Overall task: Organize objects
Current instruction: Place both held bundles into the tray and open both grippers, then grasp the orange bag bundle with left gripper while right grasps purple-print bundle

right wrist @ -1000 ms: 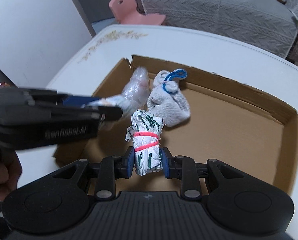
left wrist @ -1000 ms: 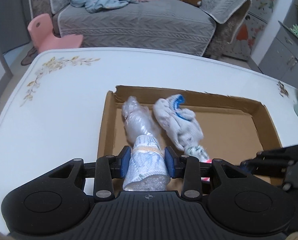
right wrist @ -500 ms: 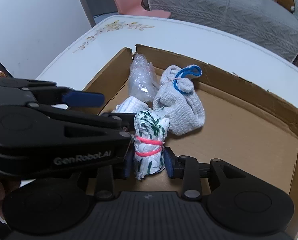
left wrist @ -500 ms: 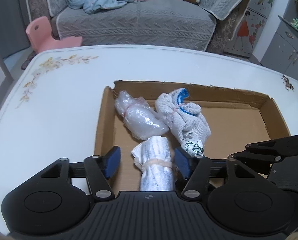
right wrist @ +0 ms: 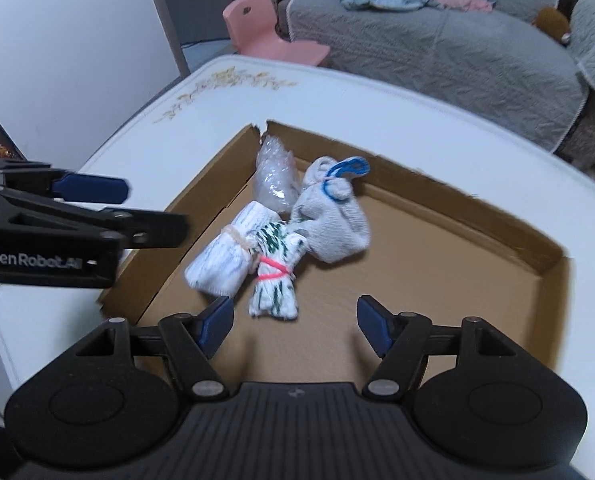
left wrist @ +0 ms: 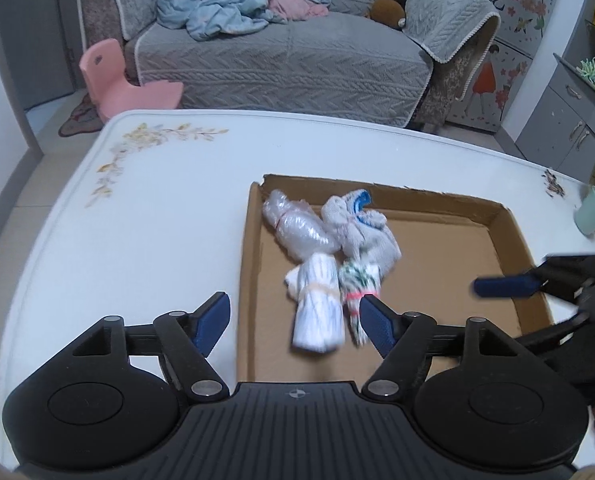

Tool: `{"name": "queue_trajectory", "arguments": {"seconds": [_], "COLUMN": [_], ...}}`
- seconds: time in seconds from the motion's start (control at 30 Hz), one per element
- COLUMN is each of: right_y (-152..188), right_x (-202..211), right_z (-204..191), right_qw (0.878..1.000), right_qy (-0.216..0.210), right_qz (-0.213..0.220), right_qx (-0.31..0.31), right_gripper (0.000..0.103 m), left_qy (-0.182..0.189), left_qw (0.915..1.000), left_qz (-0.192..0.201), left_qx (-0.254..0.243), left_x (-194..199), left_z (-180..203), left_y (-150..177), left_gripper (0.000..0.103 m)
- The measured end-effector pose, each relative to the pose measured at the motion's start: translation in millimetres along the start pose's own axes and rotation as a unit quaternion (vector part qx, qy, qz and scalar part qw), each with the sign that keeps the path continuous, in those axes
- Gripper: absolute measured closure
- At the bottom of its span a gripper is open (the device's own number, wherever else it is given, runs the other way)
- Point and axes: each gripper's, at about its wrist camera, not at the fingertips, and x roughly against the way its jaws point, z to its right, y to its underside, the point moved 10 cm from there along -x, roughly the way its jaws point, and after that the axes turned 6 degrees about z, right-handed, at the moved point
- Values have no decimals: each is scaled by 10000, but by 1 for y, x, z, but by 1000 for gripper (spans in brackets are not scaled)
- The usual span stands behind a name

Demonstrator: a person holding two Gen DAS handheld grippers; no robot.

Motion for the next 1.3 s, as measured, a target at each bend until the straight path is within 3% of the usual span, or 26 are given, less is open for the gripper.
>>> {"name": "queue_trajectory", "arguments": {"seconds": [0.13,0.33,0.5,0.6,0.73,0.83,1.03,1.3], "right_y": [8,32,87,133,179,199,209,218], "right_x": [44,105,151,163,151,132,102,66], "right_z": [4,19,8,-18,-50,-65,-77,-72], "right_qw": [9997,9988,9973,9934,9852,9772,9699,9681], "right_qy": [81,212,-22,-338,-677,-645,-828,-697], "right_qz": [170,429,558,435,121,-106,-377,-750], "right_qx": [138,38,481,1009,1571,2021,2258,2285], "right_gripper": [31,28,27,28,33,37,45,58], "left_qy": [73,384,520,576,588,509,381,391], "left_qw": [9999,9986,9951,9930,9911,9909,9904,9899], "left_qz": [-56,-359,-629,-828,-1001,-991,-1058,-966], "left_qx": [-52,19,-554,-621,-655,-756,-801,-962], "left_x": [39,89,107,101,91,83,65,51], "left_z": [12,40,72,85,96,104,110,112], "left_y": [29,95,158,185,209,214,227,228], "left_gripper": [19,18,18,17,18,17,17,17]}}
